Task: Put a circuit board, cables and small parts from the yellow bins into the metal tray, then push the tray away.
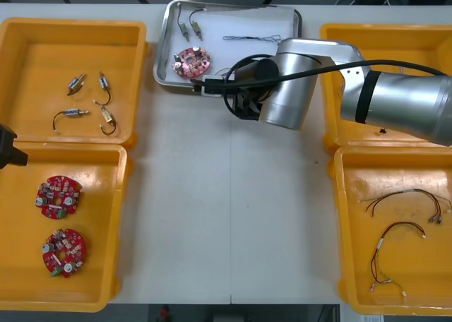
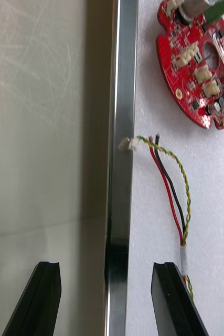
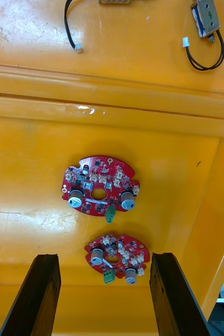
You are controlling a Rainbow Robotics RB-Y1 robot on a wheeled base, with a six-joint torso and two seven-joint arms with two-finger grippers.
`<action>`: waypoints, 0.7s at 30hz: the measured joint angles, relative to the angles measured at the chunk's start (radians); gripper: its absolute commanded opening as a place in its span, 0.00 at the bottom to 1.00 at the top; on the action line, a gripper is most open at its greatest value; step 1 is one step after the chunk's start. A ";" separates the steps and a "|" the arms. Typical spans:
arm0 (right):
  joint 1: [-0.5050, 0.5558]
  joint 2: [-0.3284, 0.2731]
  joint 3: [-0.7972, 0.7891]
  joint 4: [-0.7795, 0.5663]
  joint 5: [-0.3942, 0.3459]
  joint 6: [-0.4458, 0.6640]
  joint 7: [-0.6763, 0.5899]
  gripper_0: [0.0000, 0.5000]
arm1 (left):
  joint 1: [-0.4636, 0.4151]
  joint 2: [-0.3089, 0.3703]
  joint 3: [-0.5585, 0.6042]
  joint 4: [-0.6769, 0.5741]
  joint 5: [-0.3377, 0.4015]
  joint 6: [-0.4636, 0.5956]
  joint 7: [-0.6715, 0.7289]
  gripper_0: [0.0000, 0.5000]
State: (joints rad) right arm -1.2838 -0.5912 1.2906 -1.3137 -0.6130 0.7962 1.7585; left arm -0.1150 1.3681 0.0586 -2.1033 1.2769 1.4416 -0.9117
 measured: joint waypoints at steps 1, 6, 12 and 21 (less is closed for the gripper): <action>0.000 -0.001 -0.019 -0.012 -0.010 0.031 0.002 1.00 | 0.000 0.000 0.000 0.000 0.000 0.000 0.000 1.00; 0.000 -0.009 -0.146 -0.069 -0.110 0.190 0.002 1.00 | 0.000 0.000 0.000 0.000 0.000 0.000 0.000 1.00; 0.000 -0.033 -0.282 -0.116 -0.211 0.360 0.002 1.00 | 0.000 0.000 0.000 0.000 0.000 0.000 0.000 1.00; 0.001 -0.129 -0.443 -0.187 -0.379 0.623 0.001 1.00 | 0.000 0.000 0.000 0.000 0.000 0.000 0.000 1.00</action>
State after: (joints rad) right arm -1.2823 -0.7204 0.8478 -1.5009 -0.9916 1.4195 1.7596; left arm -0.1151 1.3681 0.0586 -2.1030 1.2769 1.4416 -0.9116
